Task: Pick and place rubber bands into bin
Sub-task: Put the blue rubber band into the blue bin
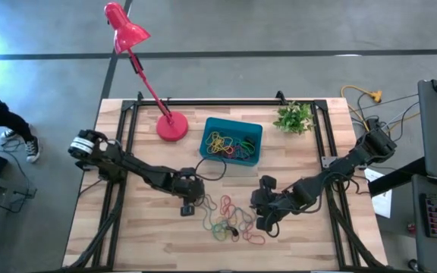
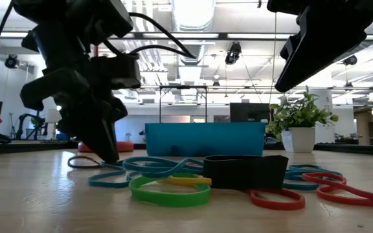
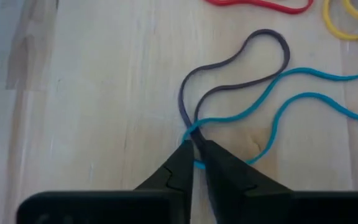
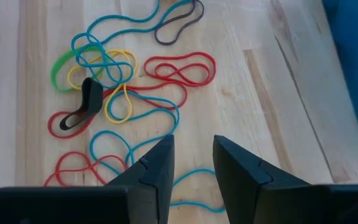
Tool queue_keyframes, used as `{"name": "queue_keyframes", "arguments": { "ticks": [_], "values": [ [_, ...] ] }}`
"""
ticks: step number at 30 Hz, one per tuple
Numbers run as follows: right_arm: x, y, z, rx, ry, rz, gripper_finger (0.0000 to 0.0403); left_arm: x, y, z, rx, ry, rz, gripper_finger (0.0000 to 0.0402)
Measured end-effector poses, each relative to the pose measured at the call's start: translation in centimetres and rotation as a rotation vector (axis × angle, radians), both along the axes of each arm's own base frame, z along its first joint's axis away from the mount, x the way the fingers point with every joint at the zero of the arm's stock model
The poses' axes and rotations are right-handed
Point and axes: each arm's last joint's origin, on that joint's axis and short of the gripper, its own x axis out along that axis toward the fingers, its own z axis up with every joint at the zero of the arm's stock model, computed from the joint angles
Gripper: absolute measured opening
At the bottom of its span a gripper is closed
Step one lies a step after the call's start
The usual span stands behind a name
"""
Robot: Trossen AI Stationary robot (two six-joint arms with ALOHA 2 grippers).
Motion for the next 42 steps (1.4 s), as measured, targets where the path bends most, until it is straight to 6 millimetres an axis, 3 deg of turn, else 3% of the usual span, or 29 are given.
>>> {"name": "queue_keyframes", "arguments": {
  "ticks": [10,25,35,42],
  "values": [
    [0.0,0.0,0.0,0.003,-0.006,-0.001,0.0100,0.1,0.0,0.1,0.004,-0.012,0.007,0.0077],
    [0.0,0.0,-0.1,0.004,-0.008,-0.001,0.0100,0.2,0.1,0.1,0.004,-0.013,0.008,0.0077],
    [0.0,-0.1,-0.2,0.002,-0.004,-0.001,0.0100,-0.4,1.7,1.3,0.006,0.007,0.049,0.0077],
    [0.0,-0.1,-0.2,0.003,-0.005,-0.002,0.0100,-0.1,1.3,0.8,-0.038,0.007,-0.006,0.0077]
  ]
}}
